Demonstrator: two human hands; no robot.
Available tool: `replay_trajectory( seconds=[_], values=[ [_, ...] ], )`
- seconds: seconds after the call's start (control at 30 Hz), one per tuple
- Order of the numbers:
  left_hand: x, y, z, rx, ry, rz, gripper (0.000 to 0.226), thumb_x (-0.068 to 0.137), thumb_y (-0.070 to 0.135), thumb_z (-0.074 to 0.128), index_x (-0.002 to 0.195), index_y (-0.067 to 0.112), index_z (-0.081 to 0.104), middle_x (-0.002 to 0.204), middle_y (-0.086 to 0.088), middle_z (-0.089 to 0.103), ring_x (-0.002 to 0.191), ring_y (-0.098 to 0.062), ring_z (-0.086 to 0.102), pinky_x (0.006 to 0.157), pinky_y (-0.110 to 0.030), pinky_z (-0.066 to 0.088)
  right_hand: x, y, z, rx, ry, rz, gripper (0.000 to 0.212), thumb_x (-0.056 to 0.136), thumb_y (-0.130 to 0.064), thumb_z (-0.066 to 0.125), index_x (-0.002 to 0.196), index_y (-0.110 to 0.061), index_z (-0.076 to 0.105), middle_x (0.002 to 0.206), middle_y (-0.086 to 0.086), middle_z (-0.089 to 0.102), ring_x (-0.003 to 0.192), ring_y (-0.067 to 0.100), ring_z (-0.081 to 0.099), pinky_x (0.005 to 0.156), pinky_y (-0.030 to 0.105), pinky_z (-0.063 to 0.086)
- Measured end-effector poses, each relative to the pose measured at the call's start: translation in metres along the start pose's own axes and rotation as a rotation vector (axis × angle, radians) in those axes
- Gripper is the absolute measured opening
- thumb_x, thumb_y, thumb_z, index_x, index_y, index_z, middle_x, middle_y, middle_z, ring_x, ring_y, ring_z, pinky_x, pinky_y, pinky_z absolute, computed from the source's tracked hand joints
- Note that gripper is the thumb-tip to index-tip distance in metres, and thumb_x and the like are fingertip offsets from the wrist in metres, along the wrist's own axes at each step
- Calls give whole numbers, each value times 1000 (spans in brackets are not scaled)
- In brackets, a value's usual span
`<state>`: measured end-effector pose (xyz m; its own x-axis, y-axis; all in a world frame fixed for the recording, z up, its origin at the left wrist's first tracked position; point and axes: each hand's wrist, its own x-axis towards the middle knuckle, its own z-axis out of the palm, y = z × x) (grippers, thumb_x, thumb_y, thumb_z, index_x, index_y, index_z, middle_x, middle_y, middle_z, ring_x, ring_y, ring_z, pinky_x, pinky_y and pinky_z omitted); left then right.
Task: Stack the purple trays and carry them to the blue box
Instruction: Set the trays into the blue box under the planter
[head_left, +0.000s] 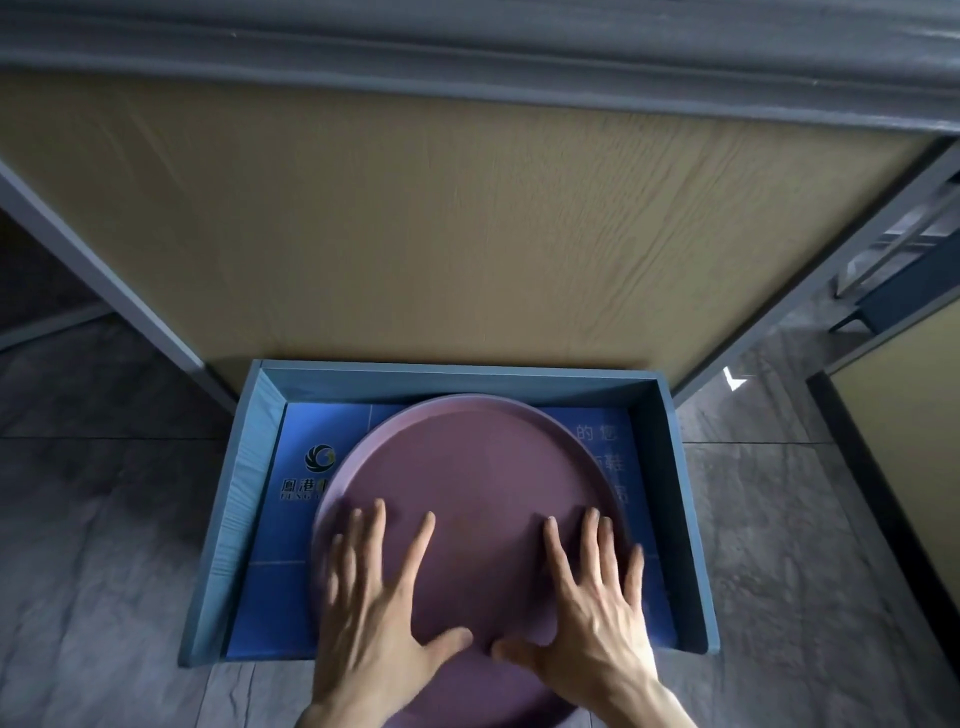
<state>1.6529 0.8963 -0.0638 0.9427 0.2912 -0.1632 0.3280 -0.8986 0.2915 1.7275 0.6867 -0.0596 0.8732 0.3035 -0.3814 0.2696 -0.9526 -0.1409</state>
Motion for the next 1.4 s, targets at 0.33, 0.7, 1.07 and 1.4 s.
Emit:
replay_trajectory(
  seconds=[0.33,0.7,1.07,1.4],
  values=[
    [7,4,8,25,-81,-15,132,47,95,55,155,47,-4,167,-13,-16,154,-34,-16,126,-49,1,6,0,0,17,-32,-17,157,42,-97,59,157,-27,-23,160,24,-31,148,39,-30,123,48,-11],
    [3,17,1,72,-174,-16,115,68,80,62,155,44,-1,167,-12,-14,154,-35,-12,124,-53,11,-2,-2,-16,-9,-87,-36,148,51,-92,64,159,-27,-15,163,25,-22,151,40,-22,124,54,-8],
    [-18,15,1,174,-471,131,172,22,87,68,149,30,-33,151,-18,-49,135,-40,-50,114,-69,-17,-29,-2,-4,-120,-234,-222,164,42,-79,82,154,-30,-26,153,29,-41,138,47,-43,119,66,-10],
    [-17,18,2,256,-488,156,174,28,82,76,148,26,-36,151,-23,-47,138,-46,-43,115,-72,-10,-30,0,2,-207,-202,-245,158,48,-66,85,154,-27,-26,154,35,-34,141,52,-35,118,69,-5]
  ],
)
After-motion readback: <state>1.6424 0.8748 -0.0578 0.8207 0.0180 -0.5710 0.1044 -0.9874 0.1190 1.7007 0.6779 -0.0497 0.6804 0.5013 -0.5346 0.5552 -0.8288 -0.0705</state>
